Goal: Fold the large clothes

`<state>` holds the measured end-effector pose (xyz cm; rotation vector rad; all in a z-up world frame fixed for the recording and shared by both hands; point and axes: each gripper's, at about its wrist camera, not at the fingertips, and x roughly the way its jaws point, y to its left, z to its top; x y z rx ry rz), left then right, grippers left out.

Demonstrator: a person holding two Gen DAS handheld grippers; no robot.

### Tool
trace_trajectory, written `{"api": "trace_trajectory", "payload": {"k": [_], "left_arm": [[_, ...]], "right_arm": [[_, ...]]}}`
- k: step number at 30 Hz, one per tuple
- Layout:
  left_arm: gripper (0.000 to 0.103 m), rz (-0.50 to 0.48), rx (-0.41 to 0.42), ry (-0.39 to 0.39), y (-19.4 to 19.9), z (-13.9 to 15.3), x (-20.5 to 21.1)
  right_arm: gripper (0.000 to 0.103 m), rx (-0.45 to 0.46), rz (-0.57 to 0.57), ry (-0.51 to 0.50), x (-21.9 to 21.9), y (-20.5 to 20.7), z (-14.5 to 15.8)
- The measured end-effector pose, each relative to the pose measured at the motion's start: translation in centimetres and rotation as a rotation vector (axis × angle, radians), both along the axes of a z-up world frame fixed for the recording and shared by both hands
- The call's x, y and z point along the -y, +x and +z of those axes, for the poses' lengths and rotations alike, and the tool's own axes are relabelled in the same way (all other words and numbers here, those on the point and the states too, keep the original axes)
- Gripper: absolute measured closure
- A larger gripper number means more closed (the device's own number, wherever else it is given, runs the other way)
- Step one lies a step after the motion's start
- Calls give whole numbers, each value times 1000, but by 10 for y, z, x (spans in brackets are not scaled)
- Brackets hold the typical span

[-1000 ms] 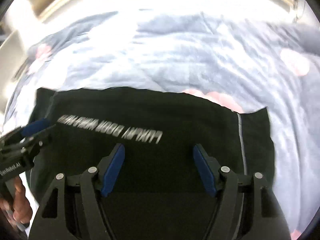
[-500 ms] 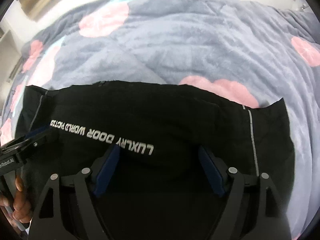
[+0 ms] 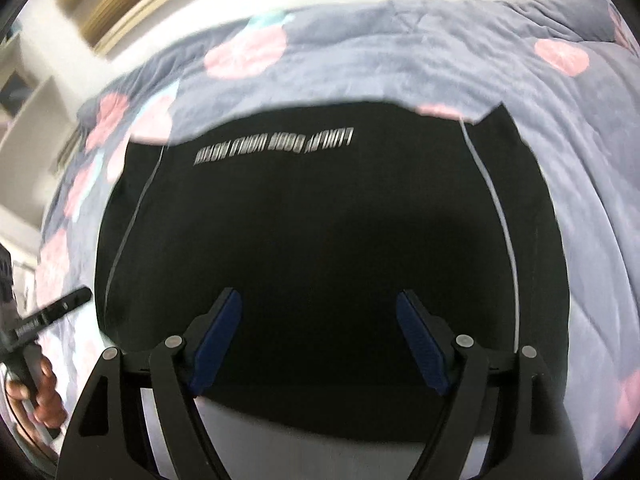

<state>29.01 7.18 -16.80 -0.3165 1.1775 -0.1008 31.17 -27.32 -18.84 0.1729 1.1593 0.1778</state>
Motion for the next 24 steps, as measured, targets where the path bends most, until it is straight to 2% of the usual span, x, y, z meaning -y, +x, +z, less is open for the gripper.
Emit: {"api": "trace_trajectory", "payload": {"k": [5, 11, 18, 24], "left_arm": [[26, 68, -48, -33, -47, -9, -31], [26, 79, -77, -59, -78, -17, -41], [26, 56, -74, -42, -81, -17, -39], [26, 44, -60, 11, -51, -8, -43]], "right_arm": [[20, -51, 17, -8, -8, -38, -8], [20, -72, -33, -45, 13, -66, -10], [20, -66, -166, -79, 69, -83, -5], [20, -60, -290, -99, 128, -61, -4]]}}
